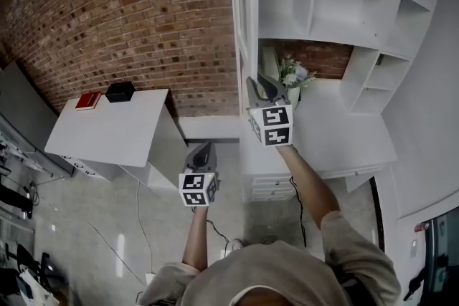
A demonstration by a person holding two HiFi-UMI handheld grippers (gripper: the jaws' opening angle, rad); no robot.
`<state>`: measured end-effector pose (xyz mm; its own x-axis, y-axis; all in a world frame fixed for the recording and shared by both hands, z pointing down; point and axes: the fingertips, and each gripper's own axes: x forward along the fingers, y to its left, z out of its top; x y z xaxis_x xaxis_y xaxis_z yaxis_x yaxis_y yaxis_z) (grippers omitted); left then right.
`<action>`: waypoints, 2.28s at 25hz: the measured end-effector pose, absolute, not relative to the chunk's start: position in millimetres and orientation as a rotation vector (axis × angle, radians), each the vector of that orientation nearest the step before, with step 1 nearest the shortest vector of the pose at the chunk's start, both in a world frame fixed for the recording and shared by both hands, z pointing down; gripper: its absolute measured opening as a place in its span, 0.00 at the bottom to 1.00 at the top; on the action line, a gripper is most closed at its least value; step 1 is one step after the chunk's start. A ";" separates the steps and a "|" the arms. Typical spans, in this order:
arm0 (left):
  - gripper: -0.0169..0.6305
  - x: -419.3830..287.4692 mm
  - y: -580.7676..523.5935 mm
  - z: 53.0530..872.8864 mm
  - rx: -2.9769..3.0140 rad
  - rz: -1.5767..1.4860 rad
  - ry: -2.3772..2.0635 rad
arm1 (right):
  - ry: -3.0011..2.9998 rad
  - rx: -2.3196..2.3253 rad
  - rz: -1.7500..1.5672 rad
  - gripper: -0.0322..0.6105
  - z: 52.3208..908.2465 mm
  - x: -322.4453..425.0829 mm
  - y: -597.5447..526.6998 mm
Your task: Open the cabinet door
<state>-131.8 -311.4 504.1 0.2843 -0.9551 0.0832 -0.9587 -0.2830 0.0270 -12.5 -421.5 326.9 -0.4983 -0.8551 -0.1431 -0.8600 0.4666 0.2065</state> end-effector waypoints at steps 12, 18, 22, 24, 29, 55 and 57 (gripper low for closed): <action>0.07 -170.3 -296.1 502.6 2.373 0.072 -1.947 | 2.730 -1.469 0.404 0.21 326.8 -68.0 -413.8; 0.07 -160.7 -301.3 504.1 2.404 0.074 -1.910 | 2.755 -1.403 0.423 0.20 328.9 -66.9 -405.1; 0.07 -151.2 -306.5 505.5 2.428 0.093 -1.874 | 2.748 -1.361 0.431 0.13 332.1 -54.1 -392.8; 0.07 -146.5 -308.9 506.7 2.433 0.100 -1.856 | 2.735 -1.380 0.428 0.11 336.0 -41.0 -390.6; 0.07 -127.8 -316.3 506.1 2.474 0.098 -1.811 | 2.713 -1.486 0.400 0.07 354.6 1.3 -391.3; 0.07 -38.5 -345.0 528.0 2.568 0.139 -1.608 | 2.644 -1.875 0.119 0.07 487.8 176.0 -352.2; 0.07 -36.4 -347.3 529.7 2.571 0.144 -1.604 | 2.639 -1.890 0.114 0.07 490.4 182.2 -351.5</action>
<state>-36.4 -347.3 529.7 0.4382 -0.8884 0.1371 -0.8986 -0.4368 0.0415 182.2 -351.5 490.4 -0.3192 -0.9466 0.0455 -0.9391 0.3224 0.1186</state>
